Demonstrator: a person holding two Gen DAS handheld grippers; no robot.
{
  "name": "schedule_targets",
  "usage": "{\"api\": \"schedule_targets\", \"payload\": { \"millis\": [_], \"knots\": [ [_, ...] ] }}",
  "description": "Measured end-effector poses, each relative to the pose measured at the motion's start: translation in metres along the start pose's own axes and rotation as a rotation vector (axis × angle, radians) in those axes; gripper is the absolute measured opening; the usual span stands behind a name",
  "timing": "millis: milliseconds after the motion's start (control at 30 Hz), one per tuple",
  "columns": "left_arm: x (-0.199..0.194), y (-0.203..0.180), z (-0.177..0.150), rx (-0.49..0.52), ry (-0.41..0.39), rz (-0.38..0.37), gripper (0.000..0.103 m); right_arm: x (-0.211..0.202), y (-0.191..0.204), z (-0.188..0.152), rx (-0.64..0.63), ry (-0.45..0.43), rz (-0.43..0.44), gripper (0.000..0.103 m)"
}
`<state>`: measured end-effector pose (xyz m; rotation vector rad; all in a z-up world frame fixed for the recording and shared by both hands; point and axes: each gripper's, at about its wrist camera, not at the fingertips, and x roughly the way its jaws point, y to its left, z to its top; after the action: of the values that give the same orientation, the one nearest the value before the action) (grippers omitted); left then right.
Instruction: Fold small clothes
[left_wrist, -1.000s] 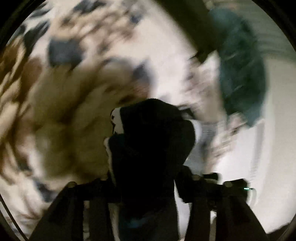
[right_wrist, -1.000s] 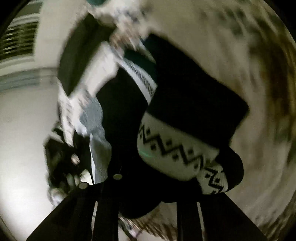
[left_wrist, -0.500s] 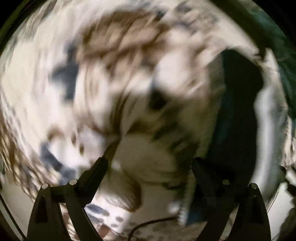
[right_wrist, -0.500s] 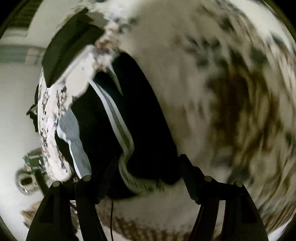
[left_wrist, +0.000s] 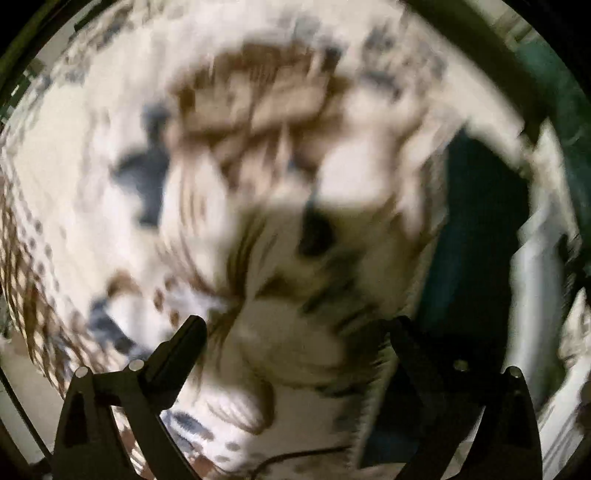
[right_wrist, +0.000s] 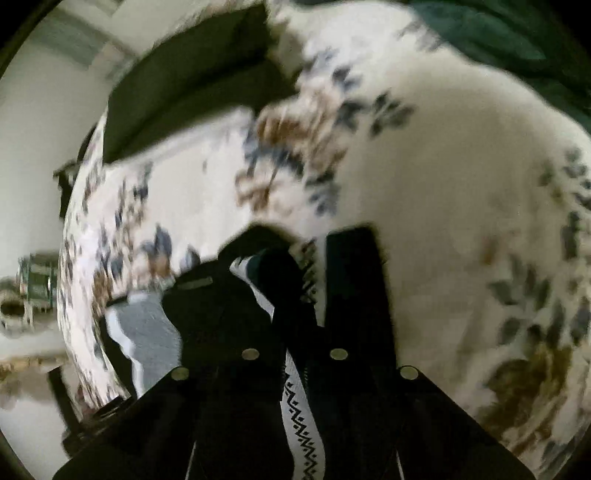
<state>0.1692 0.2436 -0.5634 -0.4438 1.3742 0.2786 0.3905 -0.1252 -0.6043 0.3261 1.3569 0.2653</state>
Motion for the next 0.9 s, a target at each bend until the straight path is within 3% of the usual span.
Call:
{"api": "schedule_targets", "payload": {
  "millis": [133,200,233,267,300,333,400,533,700,800,900],
  "knots": [
    [-0.016,-0.027,0.035,0.016,-0.059,-0.160,0.101,-0.019,-0.011,0.006,0.072,-0.027,0.012,0.007],
    [-0.002,-0.053,0.052,0.075,-0.053,-0.170,0.101,-0.013,-0.011,0.008,0.069,-0.003,-0.003,0.007],
    [0.007,-0.067,0.060,0.109,-0.058,-0.181,0.093,-0.009,-0.010,0.009,0.066,0.008,-0.008,0.007],
    [0.011,-0.077,0.068,0.130,-0.061,-0.185,0.053,-0.007,-0.010,0.010,0.064,0.017,-0.010,0.007],
    [0.019,-0.087,0.075,0.166,-0.053,-0.215,0.024,-0.001,-0.008,0.010,0.062,0.031,-0.009,0.007],
    [0.019,-0.093,0.080,0.181,-0.054,-0.216,0.013,0.003,-0.009,0.012,0.066,0.045,0.000,0.007],
    [0.005,-0.101,0.079,0.225,-0.114,-0.207,0.010,0.007,-0.011,0.014,0.076,0.051,-0.001,0.007],
    [-0.008,-0.105,0.087,0.205,-0.127,-0.238,0.010,-0.005,-0.009,0.016,0.052,0.019,-0.003,0.007],
    [0.032,-0.103,0.110,0.078,-0.014,-0.274,0.010,0.006,-0.012,0.021,0.063,0.031,-0.058,0.007],
    [0.036,-0.104,0.113,0.069,0.021,-0.271,0.013,0.040,-0.022,0.021,0.103,0.166,-0.060,0.008],
    [0.018,-0.098,0.104,0.087,0.024,-0.269,0.017,0.027,-0.032,0.017,0.140,0.189,0.015,0.028]
  ]
}}
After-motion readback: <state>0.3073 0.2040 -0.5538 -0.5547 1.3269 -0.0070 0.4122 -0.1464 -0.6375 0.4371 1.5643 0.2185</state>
